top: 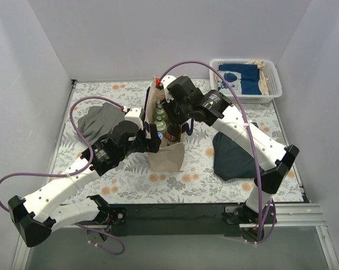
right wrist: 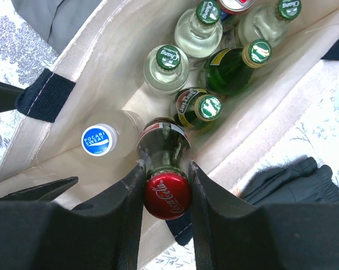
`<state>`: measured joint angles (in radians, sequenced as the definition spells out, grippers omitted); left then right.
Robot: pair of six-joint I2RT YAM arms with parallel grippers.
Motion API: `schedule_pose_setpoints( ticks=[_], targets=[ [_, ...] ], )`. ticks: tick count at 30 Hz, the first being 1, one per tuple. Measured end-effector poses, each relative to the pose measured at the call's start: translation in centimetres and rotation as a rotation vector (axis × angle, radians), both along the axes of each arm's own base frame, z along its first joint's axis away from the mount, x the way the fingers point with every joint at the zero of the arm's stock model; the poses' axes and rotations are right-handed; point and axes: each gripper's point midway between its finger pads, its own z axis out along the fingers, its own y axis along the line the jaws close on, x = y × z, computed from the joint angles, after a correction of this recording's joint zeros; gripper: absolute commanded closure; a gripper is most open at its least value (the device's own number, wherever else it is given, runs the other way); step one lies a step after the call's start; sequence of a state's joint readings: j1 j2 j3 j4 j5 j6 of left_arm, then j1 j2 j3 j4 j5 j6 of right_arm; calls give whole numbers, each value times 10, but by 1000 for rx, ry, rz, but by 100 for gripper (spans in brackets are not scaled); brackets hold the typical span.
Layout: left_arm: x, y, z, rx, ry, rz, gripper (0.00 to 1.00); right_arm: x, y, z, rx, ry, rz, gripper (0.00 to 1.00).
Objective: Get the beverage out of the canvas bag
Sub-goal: Take out the drink from the canvas bag.
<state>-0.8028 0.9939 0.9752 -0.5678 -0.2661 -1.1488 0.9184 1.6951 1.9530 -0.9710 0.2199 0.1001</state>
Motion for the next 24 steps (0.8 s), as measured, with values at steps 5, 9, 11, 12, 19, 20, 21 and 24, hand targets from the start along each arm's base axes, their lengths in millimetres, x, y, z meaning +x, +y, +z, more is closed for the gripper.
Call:
schedule_pose_setpoints(
  ticks=[5,9,11,12,19,20,21,24],
  targets=[
    [0,0,0,0,-1,-1,9,1,-3,6,-1,-13,-11,99],
    [1,-1,0,2,1,-1,9,2,-6,7,-8,-19,-20,99],
    [2,-2,0,2,1,-1,9,3,-7,9,-10,-25,-27,99],
    [2,-2,0,2,0,-1,9,4,-7,9,-10,-29,-30,99],
    [2,-2,0,1,-3,-2,9,6,-9,13,-10,-44,-43,99],
    [2,-2,0,1,-3,-2,9,6,-9,13,-7,-46,-43,99],
    [2,-2,0,1,-3,-2,9,7,-9,14,-3,-50,-44,99],
    [2,-2,0,2,-3,-2,9,7,-9,20,20,-71,-48,99]
  ],
)
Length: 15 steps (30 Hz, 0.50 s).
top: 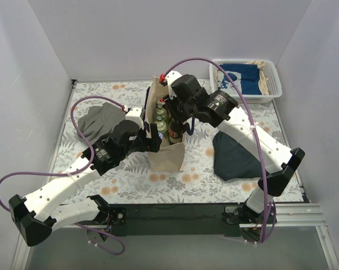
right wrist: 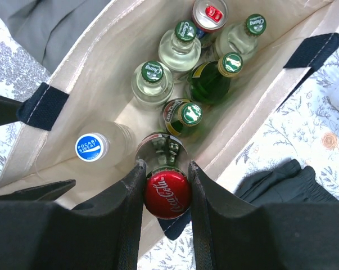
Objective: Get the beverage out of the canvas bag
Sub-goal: Take out the drink from the canvas bag.
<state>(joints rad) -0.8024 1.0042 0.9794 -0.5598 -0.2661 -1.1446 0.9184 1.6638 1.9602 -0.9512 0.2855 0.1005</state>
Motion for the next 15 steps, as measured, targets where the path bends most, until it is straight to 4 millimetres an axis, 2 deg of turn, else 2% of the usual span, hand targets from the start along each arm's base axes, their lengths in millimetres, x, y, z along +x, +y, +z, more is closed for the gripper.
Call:
schedule_pose_setpoints(
  ticks=[8,15],
  targets=[
    [0,0,0,0,0,-1,9,-1,-4,25,73,-65,-3,99],
    [0,0,0,0,-2,0,9,3,-3,32,86,-94,-9,99]
  ],
)
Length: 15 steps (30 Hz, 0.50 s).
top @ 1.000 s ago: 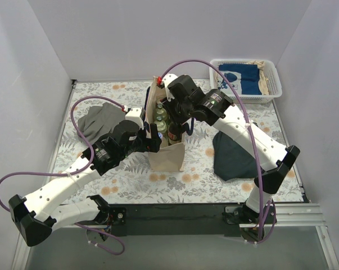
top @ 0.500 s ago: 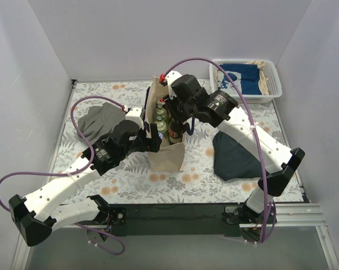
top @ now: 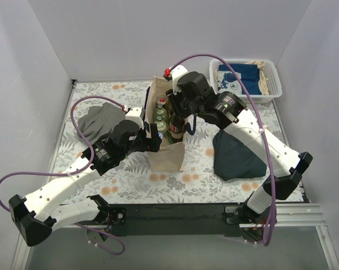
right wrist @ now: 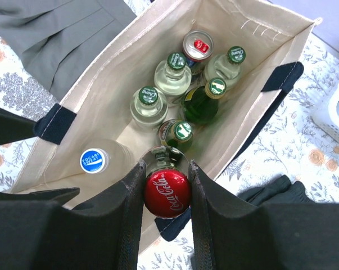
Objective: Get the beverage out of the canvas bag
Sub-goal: Take out the drink from the canvas bag.
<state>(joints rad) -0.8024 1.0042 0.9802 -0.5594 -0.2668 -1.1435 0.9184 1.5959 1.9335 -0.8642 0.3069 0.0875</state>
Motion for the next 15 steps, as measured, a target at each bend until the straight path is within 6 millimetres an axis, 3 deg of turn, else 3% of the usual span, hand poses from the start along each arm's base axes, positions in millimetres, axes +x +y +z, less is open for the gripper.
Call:
schedule_pose_setpoints(
  ticks=[15],
  targets=[
    [1,1,1,2,-5,4,9,8,5,13,19,-64,11,99]
  ],
)
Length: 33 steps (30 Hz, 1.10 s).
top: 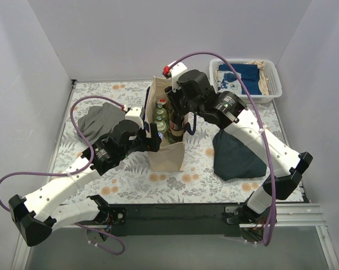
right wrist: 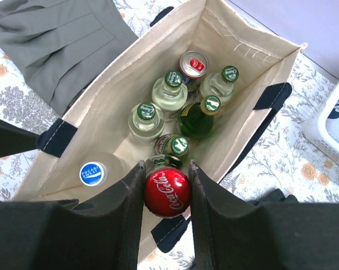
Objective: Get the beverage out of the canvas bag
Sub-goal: Take out the drink from the canvas bag.
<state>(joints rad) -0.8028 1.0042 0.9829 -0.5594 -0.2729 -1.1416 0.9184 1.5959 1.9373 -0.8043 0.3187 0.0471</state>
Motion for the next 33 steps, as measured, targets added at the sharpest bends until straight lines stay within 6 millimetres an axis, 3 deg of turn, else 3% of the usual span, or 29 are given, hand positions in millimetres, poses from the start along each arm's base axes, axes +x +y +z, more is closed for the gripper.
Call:
schedule_pose_setpoints(
  ticks=[5,18,28,33],
  targets=[
    [0,0,0,0,0,0,9,1,0,10,18,-18,-2,99],
    [0,0,1,-2,-2,0,9,3,-1,60,107,-113,-2,99],
    [1,-1,2,-6,-6,0,9,7,-7,67,90,-147,-25,99],
    [2,-2,4,-7,-8,0,9,10,-12,81,100,-189,-41,99]
  ],
)
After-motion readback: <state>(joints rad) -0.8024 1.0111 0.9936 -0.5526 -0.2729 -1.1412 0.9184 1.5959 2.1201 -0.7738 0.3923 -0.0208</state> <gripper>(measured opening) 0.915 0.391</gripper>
